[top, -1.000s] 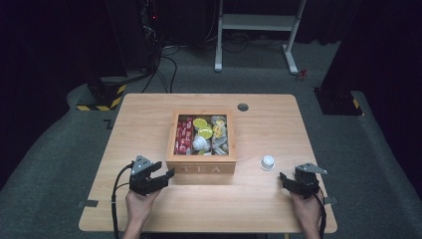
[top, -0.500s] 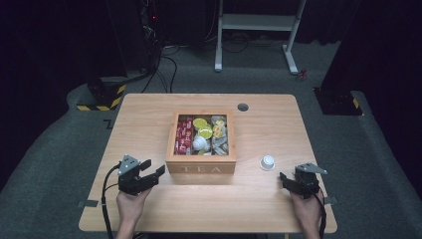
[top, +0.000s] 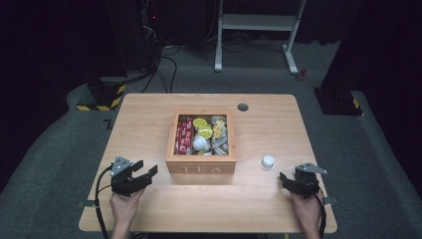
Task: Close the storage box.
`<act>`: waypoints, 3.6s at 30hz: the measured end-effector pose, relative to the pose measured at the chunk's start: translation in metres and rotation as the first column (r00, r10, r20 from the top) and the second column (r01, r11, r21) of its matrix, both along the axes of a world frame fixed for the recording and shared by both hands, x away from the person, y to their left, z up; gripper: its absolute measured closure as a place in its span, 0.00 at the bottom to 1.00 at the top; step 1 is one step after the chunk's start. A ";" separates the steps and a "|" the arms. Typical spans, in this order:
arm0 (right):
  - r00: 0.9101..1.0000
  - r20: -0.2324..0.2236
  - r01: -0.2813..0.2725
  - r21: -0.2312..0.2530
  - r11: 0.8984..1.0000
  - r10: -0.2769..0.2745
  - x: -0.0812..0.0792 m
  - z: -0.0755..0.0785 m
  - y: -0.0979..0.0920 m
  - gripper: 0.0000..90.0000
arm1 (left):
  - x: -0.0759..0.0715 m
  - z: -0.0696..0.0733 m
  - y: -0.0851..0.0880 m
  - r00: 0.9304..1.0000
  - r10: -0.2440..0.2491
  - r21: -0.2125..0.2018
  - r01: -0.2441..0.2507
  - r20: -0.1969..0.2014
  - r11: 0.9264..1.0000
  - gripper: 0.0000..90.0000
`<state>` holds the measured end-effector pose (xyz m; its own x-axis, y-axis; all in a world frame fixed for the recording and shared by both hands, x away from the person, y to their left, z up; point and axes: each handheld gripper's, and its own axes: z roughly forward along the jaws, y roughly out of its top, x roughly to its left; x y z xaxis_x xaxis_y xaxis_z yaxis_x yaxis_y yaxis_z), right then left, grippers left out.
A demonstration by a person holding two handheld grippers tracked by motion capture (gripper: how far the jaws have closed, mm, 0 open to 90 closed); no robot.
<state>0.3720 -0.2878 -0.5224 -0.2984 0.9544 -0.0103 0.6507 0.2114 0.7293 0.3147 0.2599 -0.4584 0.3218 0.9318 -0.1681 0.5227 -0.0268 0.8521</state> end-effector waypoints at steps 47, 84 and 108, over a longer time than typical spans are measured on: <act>1.000 0.001 -0.002 -0.002 1.000 0.002 0.000 0.000 0.000 0.38 | 0.002 -0.051 0.030 0.984 0.144 0.075 -0.137 -0.105 0.988 0.39; 1.000 0.002 -0.002 -0.002 1.000 0.002 0.000 0.000 0.000 0.38 | 0.024 -0.070 0.020 0.974 0.185 0.182 -0.160 -0.129 0.970 0.38; 1.000 0.000 0.001 0.000 1.000 -0.001 0.000 0.000 0.000 0.38 | 0.027 -0.070 0.018 0.975 0.181 0.221 -0.149 -0.132 0.964 0.31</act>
